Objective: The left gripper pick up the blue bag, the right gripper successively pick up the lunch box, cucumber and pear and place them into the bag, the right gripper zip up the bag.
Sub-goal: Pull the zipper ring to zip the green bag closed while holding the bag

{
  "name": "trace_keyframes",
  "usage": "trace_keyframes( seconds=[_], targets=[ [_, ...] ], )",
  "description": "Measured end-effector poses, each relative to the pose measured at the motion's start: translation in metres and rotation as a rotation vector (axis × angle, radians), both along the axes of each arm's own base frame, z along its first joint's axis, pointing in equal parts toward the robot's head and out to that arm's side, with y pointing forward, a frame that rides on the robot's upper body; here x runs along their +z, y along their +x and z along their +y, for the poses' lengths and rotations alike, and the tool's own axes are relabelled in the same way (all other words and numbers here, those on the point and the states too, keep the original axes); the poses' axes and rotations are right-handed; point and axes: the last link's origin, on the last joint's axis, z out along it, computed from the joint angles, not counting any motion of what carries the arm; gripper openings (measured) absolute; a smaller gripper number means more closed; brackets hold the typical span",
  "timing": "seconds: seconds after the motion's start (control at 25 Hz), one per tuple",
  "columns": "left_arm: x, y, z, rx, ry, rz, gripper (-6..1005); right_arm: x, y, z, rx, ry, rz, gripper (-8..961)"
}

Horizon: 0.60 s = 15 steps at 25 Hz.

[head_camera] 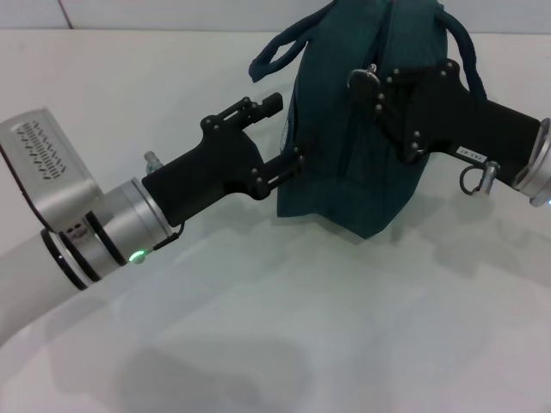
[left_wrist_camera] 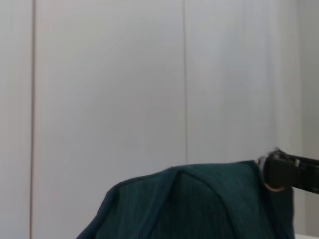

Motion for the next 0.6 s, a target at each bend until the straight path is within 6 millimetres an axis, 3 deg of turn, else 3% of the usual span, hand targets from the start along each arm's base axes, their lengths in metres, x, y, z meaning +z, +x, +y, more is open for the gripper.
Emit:
trace_keyframes(
  seconds=[0.32, 0.6],
  targets=[
    [-0.0009, 0.0023, 0.0022, -0.005, -0.003, 0.004, 676, 0.0, 0.0021, -0.0012, -0.006, 0.0, 0.0, 10],
    [-0.0009, 0.0042, 0.0033, -0.027, 0.009, 0.02, 460, 0.0, 0.0022, -0.0012, -0.008, -0.003, 0.002, 11]
  ],
)
